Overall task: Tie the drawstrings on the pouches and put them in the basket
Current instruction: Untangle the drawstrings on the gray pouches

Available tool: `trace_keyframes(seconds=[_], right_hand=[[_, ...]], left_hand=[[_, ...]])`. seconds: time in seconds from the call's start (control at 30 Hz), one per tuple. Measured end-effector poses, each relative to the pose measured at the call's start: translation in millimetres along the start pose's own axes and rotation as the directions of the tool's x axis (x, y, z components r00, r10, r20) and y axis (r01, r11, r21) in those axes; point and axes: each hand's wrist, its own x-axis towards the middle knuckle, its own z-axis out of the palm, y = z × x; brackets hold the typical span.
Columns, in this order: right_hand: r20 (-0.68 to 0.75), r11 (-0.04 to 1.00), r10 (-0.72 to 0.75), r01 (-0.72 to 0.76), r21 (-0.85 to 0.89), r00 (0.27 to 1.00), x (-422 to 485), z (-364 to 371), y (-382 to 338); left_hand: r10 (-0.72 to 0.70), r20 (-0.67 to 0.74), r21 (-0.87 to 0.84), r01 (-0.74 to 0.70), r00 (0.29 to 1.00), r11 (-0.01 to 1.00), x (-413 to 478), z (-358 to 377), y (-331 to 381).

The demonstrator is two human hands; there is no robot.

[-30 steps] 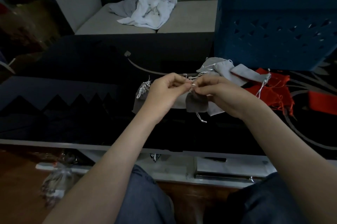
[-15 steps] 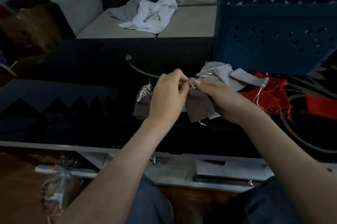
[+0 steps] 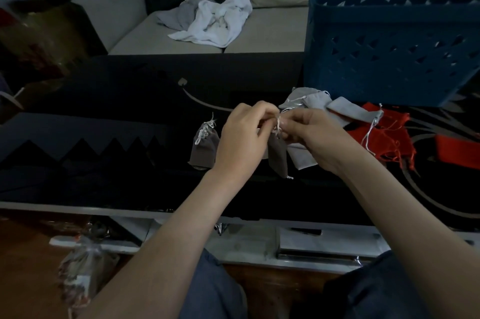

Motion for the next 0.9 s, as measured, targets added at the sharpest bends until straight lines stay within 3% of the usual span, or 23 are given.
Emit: trace_keyframes(seconds=[0.33, 0.5, 0.57, 0.67, 0.9], right_hand=[[-0.099, 0.974, -0.078, 0.055, -0.218, 0.992, -2.3, 0.6, -3.4], [-0.120, 0.923, -0.107, 0.053, -0.382, 0.987, -0.3, -0.7, 2.1], [-0.167, 0.914, -0.100, 0.024, -0.406, 0.981, 1.1, -1.6, 4.6], [-0.214, 0.949, -0.054, -0.017, -0.316, 0.975, 2.0, 2.1, 8.1], [-0.269, 1.000, -0.028, 0.025, -0.013, 0.963, 3.6, -0.4, 3.9]], left_hand=[[-0.036, -0.086, 0.060, 0.041, 0.996, 0.997, -0.4, 3.7, -0.8], [-0.085, 0.031, 0.081, 0.082, 0.996, 0.993, -0.1, 4.3, -5.7], [-0.229, 0.113, -0.067, 0.238, 0.967, 0.969, 1.5, 4.0, -9.7], [-0.421, 0.226, -0.317, 0.475, 0.879, 0.821, 3.3, 1.5, -13.6], [-0.405, 0.266, -0.340, 0.478, 0.875, 0.810, 1.8, 4.5, -20.0]])
